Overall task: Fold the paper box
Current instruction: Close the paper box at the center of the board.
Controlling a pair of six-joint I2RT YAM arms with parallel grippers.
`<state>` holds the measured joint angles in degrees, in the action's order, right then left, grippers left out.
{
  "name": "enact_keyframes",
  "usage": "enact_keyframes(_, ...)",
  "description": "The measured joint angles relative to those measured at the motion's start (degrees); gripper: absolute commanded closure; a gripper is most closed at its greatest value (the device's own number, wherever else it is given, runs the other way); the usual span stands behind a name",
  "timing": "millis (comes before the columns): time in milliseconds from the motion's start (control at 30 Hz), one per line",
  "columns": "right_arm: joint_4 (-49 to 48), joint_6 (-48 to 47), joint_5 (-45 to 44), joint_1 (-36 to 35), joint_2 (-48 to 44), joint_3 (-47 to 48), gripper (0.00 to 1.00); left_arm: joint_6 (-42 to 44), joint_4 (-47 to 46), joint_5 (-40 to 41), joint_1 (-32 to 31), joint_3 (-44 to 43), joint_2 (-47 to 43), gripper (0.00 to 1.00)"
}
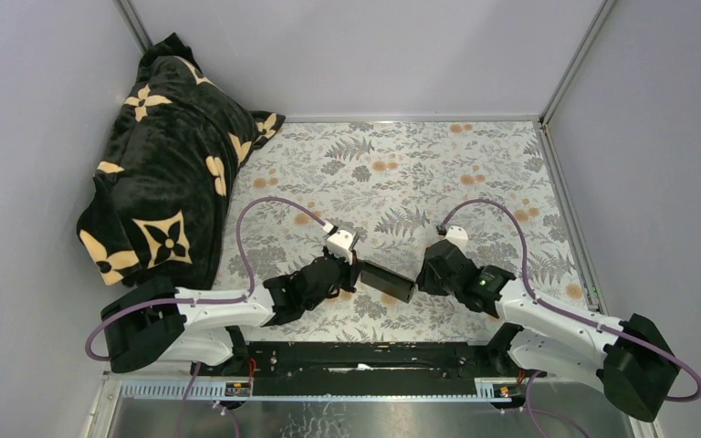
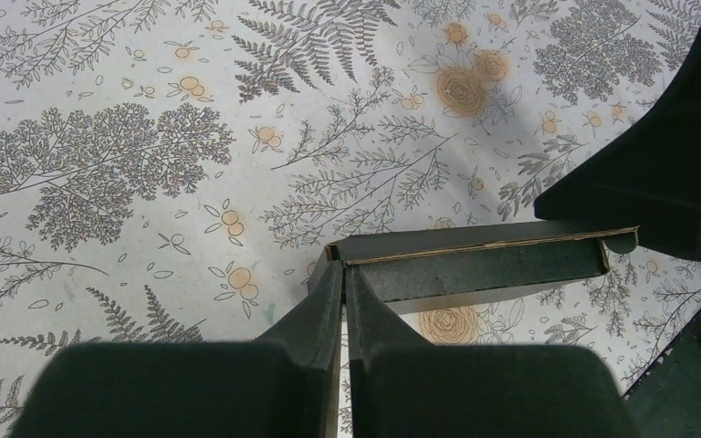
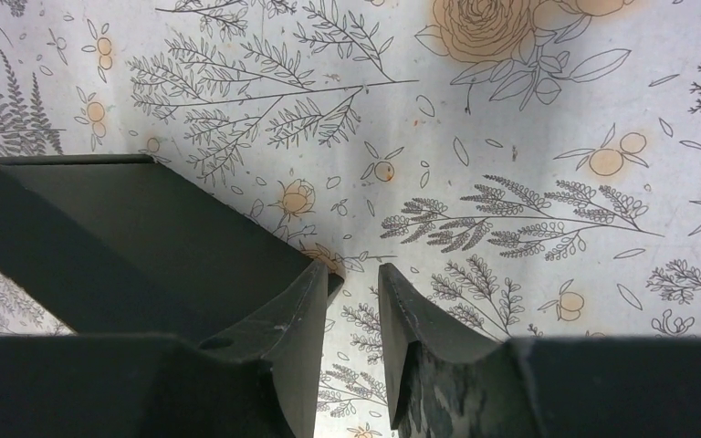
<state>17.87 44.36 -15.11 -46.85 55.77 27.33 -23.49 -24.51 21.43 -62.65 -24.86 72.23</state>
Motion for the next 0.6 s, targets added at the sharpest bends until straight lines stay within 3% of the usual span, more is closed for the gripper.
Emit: enact_keyframes(600,2.47,-0.33,4.83,0.85,-5.79,-0.94,0.66,-0.28,2.25,0.70,-0.02,-0.85,0.24,0.94)
